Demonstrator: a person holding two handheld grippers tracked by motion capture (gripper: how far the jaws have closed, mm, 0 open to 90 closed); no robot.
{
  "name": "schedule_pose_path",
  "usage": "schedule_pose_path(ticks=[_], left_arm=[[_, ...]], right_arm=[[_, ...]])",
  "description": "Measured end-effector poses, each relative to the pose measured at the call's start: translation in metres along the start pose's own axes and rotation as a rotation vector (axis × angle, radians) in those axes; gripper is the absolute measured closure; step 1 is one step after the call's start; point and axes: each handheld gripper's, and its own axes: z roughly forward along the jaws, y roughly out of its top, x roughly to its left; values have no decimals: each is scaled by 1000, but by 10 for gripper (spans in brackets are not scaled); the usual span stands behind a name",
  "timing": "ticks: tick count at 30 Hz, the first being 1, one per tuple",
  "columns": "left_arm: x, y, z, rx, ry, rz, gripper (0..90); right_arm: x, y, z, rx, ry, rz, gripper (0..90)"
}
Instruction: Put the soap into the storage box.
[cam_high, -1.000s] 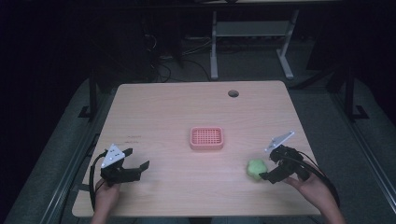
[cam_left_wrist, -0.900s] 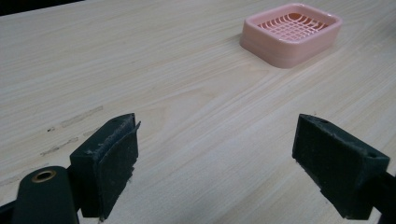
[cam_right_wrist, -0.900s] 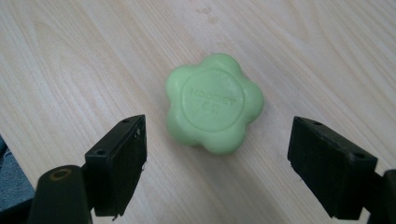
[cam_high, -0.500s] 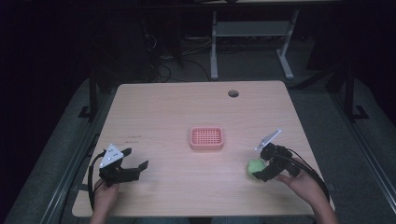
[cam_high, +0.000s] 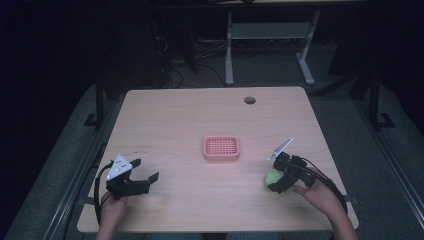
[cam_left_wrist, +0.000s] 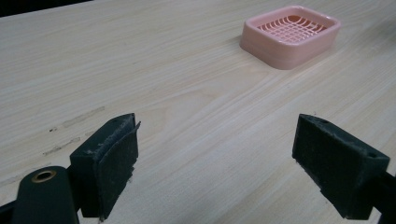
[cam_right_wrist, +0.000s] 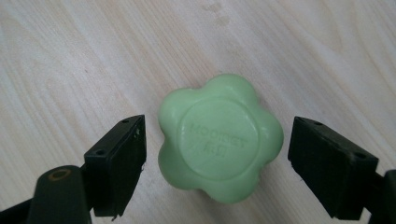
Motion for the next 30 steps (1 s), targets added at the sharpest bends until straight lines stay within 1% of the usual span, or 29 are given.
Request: schedule_pose_path(ticks=[3,6,7,12,16,21,30], left_arm=[[1,0,0,-2,1,0,141],[1,0,0,1,2,3,141],[1,0,-1,2,2,2,140],[2,0,-1,2,3,4,141],[1,0,-1,-1,3,0,141],[2,0,-1,3,3,2,141],[1,0,-1,0,1,4,141]], right_arm=[[0,2,5,18,-3,-7,192],[0,3,8,35,-4,-5,194],[-1,3,9,36,-7,-10,196],[-1,4,13,51,-4,-7,208],[-1,4,17,70,-17,-12,213],[-2,3,19,70,-9,2,219],[-1,3,21,76,-1,8,251]])
